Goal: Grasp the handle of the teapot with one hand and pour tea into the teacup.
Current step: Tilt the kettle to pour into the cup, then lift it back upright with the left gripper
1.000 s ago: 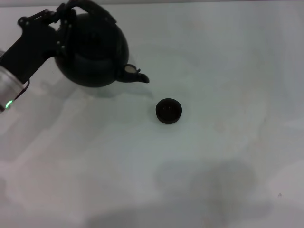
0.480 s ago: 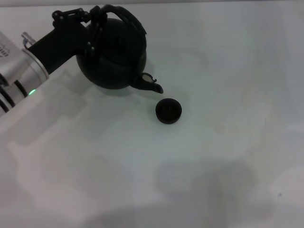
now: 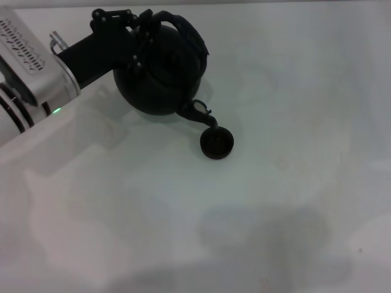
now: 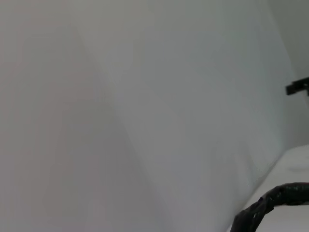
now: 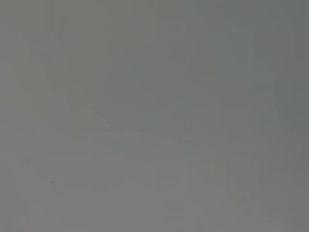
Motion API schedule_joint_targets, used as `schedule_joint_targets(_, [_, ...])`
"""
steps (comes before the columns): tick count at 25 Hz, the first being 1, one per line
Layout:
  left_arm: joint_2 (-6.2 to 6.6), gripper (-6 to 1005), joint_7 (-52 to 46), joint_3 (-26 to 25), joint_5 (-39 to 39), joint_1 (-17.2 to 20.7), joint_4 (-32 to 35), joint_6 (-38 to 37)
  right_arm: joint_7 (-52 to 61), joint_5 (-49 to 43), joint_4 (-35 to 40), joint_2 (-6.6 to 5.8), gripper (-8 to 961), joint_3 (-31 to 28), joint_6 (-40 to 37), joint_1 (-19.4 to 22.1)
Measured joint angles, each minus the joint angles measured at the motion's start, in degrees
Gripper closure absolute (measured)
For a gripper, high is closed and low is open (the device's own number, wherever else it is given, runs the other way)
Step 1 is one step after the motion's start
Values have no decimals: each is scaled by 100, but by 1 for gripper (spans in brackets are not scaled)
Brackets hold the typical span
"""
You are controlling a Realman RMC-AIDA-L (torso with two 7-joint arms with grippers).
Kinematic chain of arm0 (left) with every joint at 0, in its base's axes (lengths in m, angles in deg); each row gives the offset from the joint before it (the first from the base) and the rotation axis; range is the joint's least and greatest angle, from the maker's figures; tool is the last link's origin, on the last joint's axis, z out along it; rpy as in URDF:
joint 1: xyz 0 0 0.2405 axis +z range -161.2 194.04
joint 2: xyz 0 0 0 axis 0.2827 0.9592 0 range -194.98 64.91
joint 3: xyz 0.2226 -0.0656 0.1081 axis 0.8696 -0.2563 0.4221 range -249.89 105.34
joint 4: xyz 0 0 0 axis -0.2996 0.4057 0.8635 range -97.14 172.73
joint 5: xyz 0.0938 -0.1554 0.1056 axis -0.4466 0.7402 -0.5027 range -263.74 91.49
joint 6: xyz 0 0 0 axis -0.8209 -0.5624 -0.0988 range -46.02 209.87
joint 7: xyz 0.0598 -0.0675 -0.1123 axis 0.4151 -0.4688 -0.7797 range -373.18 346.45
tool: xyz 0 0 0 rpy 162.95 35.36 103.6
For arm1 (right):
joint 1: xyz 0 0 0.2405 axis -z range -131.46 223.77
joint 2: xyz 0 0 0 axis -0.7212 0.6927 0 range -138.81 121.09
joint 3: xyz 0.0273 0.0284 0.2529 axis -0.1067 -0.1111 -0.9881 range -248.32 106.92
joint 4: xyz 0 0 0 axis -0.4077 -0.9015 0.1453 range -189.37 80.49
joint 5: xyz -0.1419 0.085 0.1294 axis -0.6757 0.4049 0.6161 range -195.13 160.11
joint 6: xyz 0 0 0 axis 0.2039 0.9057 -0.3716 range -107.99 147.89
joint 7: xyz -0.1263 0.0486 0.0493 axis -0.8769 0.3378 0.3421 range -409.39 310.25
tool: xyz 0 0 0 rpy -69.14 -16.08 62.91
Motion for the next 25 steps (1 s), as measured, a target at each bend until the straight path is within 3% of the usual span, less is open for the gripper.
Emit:
schedule_joint_targets(7, [-1, 867, 10, 383, -18, 35, 313, -301, 20, 0, 0, 0, 98, 0, 3, 1])
schedule_joint_targets(25, [8, 872, 13, 418, -528, 120, 844, -592, 24, 11, 0, 9, 98, -9, 6, 9])
